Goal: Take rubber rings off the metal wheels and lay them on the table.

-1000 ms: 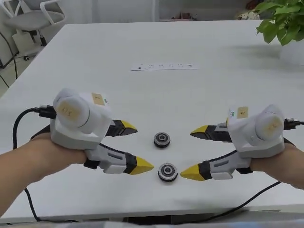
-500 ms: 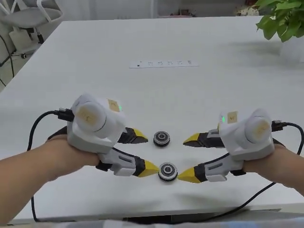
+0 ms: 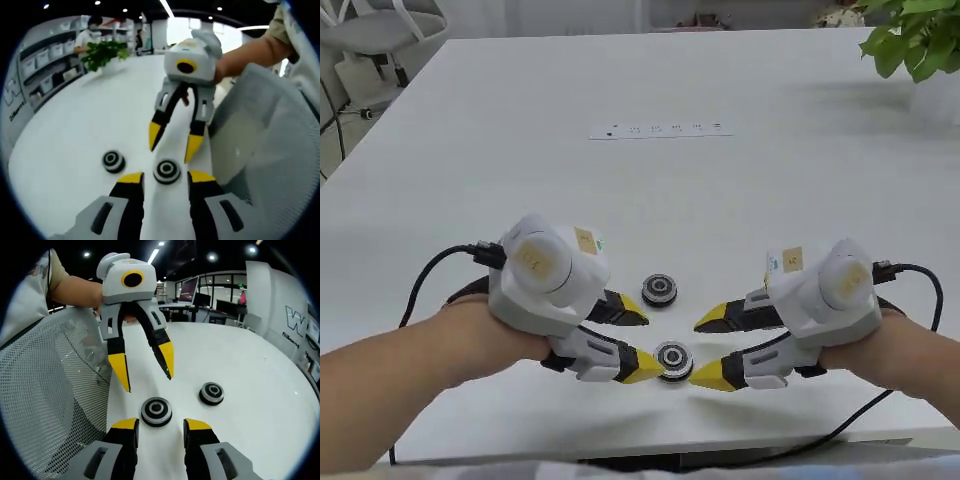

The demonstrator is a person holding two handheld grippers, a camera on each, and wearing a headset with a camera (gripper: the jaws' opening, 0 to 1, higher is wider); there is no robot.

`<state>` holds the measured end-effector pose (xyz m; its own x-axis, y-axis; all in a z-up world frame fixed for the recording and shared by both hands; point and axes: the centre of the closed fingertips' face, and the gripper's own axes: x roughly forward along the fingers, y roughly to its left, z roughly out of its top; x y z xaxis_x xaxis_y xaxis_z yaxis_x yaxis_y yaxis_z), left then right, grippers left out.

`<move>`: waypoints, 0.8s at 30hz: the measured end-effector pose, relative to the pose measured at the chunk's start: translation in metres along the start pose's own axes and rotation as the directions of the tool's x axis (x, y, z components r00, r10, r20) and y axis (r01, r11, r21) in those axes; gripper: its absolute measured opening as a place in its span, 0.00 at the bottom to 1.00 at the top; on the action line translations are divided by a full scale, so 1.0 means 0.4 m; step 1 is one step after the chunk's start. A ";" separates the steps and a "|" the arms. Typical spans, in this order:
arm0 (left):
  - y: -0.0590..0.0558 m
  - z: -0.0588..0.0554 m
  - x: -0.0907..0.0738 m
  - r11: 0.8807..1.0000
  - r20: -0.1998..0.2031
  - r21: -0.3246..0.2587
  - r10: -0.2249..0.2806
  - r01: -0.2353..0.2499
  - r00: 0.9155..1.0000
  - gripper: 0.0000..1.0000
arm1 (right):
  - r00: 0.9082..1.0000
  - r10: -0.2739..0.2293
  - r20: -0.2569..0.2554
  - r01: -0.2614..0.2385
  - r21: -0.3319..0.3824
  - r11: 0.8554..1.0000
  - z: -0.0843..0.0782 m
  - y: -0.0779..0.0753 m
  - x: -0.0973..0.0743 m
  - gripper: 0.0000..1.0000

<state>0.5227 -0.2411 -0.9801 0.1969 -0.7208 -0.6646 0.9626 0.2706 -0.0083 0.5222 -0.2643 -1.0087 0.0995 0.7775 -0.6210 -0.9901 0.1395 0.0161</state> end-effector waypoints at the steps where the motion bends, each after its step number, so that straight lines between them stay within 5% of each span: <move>1: 0.000 -0.003 0.004 1.000 -0.004 0.001 -0.003 0.003 1.000 0.35 | 1.000 0.007 0.003 -0.007 0.006 1.000 0.001 0.003 0.004 0.32; 24: -0.008 -0.017 0.059 1.000 -0.020 -0.019 -0.009 0.009 1.000 0.19 | 1.000 0.028 0.003 -0.028 0.028 0.999 -0.008 0.013 0.022 0.20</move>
<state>0.5230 -0.2545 -1.0007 0.1844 -0.7103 -0.6793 0.9606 0.2766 -0.0285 0.5175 -0.2587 -1.0166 0.0720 0.7830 -0.6178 -0.9893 0.1348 0.0557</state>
